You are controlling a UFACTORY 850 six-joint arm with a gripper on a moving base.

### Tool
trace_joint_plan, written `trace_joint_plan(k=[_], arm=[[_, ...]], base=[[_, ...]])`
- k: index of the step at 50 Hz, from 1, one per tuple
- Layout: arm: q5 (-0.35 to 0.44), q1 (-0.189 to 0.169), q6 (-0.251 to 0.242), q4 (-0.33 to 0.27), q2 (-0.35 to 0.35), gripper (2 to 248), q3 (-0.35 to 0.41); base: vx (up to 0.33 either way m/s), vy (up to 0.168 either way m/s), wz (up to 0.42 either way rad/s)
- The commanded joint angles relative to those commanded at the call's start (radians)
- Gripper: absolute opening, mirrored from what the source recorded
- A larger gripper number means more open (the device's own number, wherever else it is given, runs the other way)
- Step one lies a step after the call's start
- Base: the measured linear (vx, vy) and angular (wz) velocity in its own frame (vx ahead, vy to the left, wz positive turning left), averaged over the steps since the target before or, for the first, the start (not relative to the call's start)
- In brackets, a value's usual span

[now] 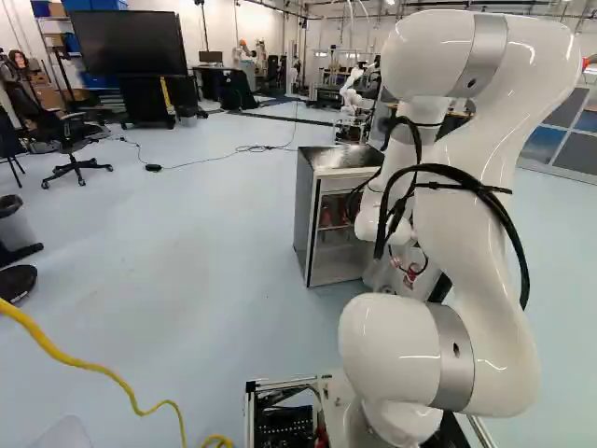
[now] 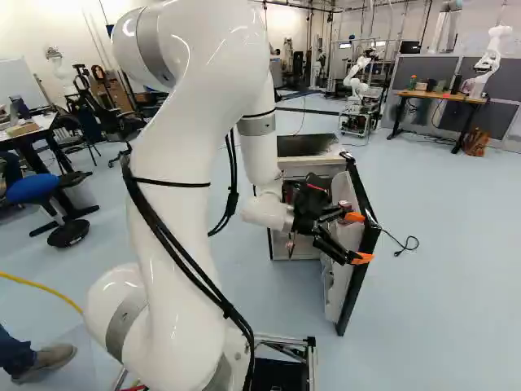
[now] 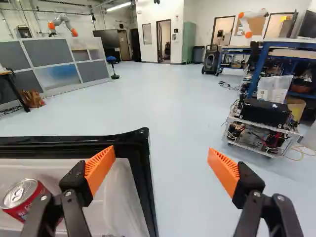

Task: Grab a drink from the fridge

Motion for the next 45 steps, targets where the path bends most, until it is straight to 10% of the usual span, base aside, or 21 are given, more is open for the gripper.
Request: trace_joint_plan(k=[45], arm=[[0.0, -0.102, 0.0, 0.0, -0.081, 247, -0.15]], base=[[0.0, 0.0, 0.0]])
